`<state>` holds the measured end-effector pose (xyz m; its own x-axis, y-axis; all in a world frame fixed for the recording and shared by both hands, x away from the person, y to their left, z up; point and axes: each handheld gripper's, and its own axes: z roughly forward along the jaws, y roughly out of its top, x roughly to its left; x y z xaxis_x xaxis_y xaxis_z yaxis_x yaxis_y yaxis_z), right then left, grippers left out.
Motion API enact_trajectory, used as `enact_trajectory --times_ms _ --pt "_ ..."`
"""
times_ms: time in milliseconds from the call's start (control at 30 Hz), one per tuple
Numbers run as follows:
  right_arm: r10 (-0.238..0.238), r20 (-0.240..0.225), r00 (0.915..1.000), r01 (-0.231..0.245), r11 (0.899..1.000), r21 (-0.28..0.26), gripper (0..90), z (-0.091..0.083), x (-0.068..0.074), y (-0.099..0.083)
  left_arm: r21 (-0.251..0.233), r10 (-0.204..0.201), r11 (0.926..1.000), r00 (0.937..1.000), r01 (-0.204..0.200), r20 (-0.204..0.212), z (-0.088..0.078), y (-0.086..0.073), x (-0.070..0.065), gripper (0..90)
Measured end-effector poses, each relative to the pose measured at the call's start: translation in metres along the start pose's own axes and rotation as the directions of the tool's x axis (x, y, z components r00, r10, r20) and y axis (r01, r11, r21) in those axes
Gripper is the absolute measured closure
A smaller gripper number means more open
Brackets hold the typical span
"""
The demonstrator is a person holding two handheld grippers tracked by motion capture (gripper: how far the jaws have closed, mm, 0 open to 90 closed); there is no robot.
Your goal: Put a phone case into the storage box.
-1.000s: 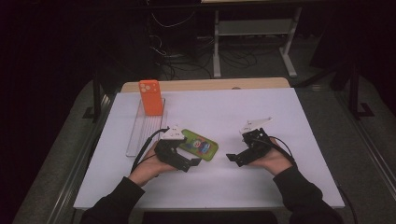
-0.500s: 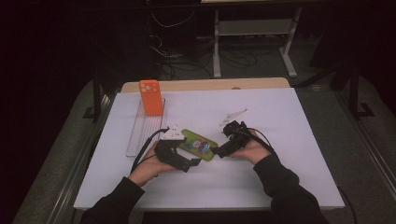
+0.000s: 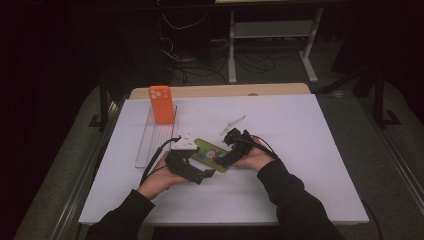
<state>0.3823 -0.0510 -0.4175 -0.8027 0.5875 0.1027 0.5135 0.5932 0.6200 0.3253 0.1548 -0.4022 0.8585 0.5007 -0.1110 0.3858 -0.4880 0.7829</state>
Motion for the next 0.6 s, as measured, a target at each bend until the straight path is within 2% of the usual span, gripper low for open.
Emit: enact_trajectory --times_ms 200,233,333,433,600 --pt "-0.024 0.0 0.9997 0.024 0.999 0.033 2.2 0.014 0.004 0.0 -0.001 -0.004 1.0 1.0 0.004 0.003 0.0 0.0 0.0 0.0" --pt "-0.044 0.015 0.9989 0.044 0.998 0.043 2.8 0.016 0.003 -0.001 -0.001 -0.001 1.0 1.0 0.001 0.004 0.0 0.0 0.0 0.0" --pt "-0.038 0.011 0.9992 0.037 0.998 0.051 4.5 0.02 0.005 -0.001 -0.01 -0.01 0.9999 0.9999 0.01 0.003 0.0 0.0 0.0 0.0" --pt "-0.073 0.02 0.9971 0.072 0.996 0.055 6.4 0.024 0.005 -0.002 -0.007 -0.005 1.0 1.0 0.005 0.002 0.0 0.0 0.001 0.0" --pt "-0.093 0.024 0.9954 0.091 0.993 0.076 8.5 0.028 0.007 -0.003 -0.011 -0.013 0.9999 0.9999 0.013 0.003 0.001 0.0 0.001 0.0"
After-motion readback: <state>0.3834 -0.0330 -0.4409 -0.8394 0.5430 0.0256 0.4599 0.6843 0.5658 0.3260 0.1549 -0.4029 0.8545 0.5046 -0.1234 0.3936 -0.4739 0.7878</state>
